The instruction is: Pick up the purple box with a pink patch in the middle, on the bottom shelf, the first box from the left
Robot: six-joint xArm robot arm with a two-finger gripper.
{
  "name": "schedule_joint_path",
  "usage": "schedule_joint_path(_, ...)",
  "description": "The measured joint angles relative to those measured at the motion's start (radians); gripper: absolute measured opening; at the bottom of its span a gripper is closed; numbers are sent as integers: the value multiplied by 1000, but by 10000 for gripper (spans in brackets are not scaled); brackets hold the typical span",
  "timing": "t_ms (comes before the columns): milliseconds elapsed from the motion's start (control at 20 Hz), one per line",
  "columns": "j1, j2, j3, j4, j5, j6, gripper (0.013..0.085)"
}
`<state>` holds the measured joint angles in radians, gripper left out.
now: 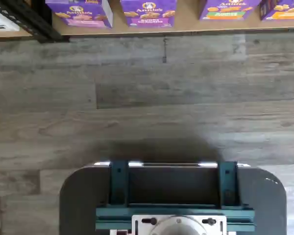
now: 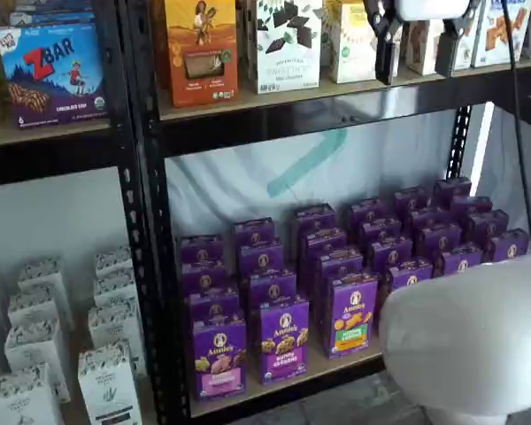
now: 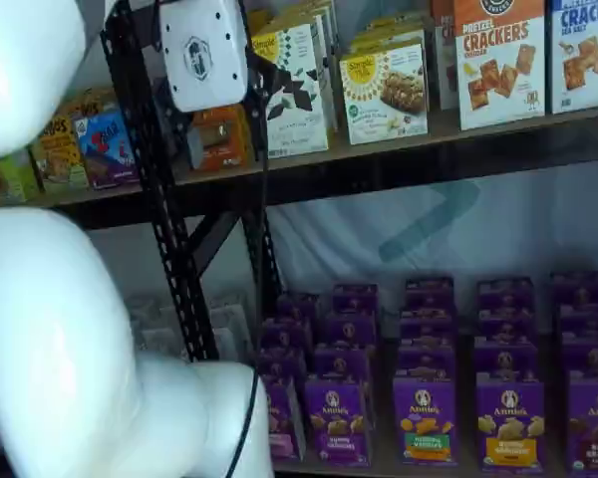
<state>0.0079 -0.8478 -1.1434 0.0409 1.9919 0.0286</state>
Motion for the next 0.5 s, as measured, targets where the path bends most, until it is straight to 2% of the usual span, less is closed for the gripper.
schedule_joint_path(100,33,16,-14,-35,26,16,850)
schedule_joint_path(500,41,22,3,-43,4,23,850)
